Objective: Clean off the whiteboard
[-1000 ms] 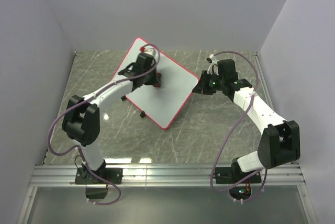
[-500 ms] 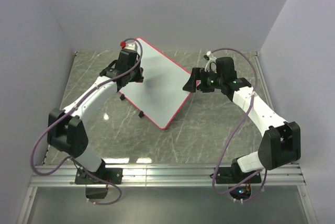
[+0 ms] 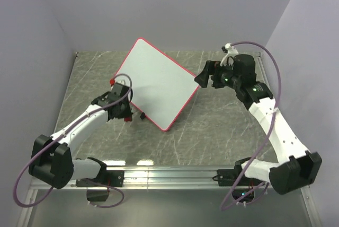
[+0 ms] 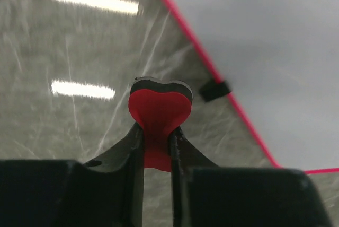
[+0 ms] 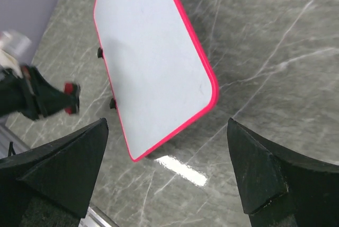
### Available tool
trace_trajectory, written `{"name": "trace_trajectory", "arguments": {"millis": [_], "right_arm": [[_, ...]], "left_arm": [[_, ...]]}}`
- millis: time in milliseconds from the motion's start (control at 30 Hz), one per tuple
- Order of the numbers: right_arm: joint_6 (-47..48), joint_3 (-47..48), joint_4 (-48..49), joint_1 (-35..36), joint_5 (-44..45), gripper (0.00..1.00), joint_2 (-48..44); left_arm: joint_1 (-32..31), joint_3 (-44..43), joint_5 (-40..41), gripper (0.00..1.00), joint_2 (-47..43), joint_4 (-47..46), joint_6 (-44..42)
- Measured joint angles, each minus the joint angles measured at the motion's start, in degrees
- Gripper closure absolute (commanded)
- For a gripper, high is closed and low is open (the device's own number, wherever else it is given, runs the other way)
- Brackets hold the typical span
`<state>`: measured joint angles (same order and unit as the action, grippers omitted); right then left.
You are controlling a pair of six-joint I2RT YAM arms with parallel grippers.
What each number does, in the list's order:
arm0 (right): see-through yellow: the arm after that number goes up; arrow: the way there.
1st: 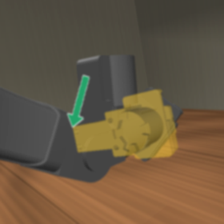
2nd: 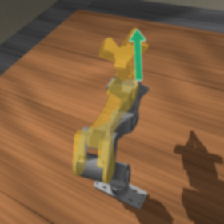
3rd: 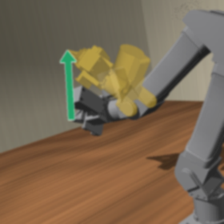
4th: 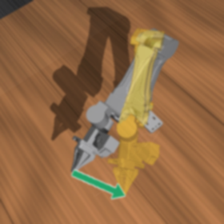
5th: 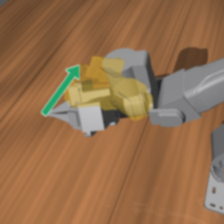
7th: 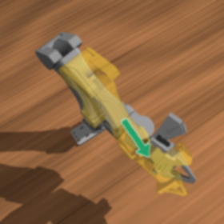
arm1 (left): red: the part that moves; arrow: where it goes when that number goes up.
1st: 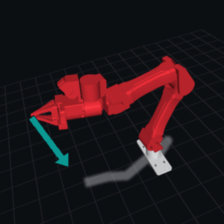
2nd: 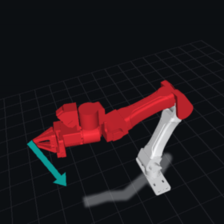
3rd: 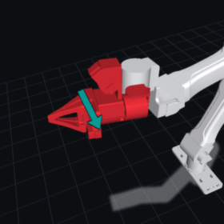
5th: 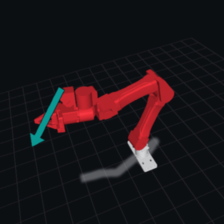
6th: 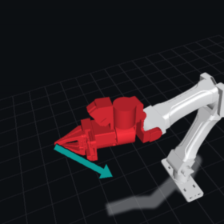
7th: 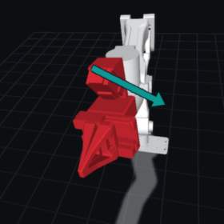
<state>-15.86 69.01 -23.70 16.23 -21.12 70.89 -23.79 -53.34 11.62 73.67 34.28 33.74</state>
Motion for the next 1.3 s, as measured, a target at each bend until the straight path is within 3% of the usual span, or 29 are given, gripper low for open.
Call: {"name": "trace_trajectory", "arguments": {"millis": [133, 300, 367, 400, 767, 967, 1300], "right_arm": [[0.17, -1.18, -1.07, -0.74, 2.25, 0.00, -5.84], [-0.20, -7.63, -2.01, -1.11, 2.67, 0.00, -12.31], [-0.42, -9.73, -2.80, -1.16, 2.67, 0.00, -13.35], [-0.55, -10.40, -2.99, -1.18, 2.64, 0.00, -13.57], [-2.25, -12.57, -4.52, -1.27, 2.51, 0.00, -18.80], [-4.26, -12.59, -4.90, -1.27, 2.75, 0.00, -23.85], [-12.76, -17.31, -4.63, -1.27, 0.00, 0.00, -34.69]], "left_arm": [[-0.50, 8.35, -2.23, 0.67, -1.84, 1.66, 3.85], [-1.53, 8.02, -3.26, 0.50, 0.66, 2.82, 7.72], [-1.53, 7.72, -3.91, 0.48, 2.45, 2.23, 9.25], [-1.53, 7.72, -4.28, 0.39, 3.19, 2.14, 10.05], [-3.21, -1.11, -3.34, 0.39, 1.20, 11.02, 11.80], [-3.21, -14.62, -2.51, 0.41, 0.74, 17.49, 9.01], [-3.43, -52.06, -0.07, 0.40, 7.50, 26.05, 4.33]]}}
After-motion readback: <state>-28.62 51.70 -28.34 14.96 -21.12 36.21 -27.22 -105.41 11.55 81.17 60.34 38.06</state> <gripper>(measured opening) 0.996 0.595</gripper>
